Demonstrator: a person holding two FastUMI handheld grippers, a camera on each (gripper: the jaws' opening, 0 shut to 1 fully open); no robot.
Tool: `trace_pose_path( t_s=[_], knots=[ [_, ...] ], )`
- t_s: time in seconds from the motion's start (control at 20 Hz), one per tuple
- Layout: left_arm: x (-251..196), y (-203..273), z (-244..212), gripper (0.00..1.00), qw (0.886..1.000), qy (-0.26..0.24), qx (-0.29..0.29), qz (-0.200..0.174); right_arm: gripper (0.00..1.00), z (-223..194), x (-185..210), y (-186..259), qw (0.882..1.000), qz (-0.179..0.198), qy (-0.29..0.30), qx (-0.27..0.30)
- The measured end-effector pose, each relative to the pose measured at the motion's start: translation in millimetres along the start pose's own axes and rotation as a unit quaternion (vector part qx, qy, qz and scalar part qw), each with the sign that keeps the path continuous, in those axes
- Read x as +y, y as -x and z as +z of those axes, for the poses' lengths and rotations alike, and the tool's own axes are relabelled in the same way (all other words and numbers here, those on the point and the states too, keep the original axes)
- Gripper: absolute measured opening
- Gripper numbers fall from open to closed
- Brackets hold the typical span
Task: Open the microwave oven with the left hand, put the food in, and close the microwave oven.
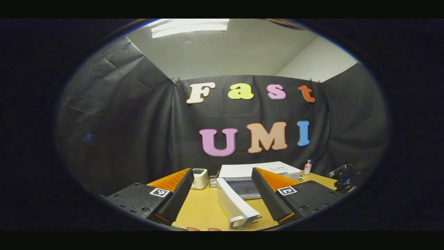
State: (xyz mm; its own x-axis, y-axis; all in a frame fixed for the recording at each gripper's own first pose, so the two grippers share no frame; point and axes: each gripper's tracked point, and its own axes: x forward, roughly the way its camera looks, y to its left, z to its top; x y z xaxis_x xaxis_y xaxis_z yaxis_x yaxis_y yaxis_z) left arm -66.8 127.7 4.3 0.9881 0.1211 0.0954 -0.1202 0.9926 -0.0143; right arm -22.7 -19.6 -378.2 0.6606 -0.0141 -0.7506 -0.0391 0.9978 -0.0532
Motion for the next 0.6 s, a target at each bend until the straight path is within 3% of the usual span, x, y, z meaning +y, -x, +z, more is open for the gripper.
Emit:
trace_pose_path(
  t_s=[0.45, 0.6],
  knots=[
    [-0.2, -5.0, -12.1, 0.99, 1.0, 0.013, 0.012, -0.004, 0.37, 46.1, 8.0, 25.2, 0.998, 0.028, -0.033, -0.051],
    [2.4, -7.5, -15.7, 0.99, 1.0, 0.014, 0.013, -0.01, 0.37, 70.1, 29.4, 28.8, 0.993, 0.053, -0.082, -0.065]
  ],
)
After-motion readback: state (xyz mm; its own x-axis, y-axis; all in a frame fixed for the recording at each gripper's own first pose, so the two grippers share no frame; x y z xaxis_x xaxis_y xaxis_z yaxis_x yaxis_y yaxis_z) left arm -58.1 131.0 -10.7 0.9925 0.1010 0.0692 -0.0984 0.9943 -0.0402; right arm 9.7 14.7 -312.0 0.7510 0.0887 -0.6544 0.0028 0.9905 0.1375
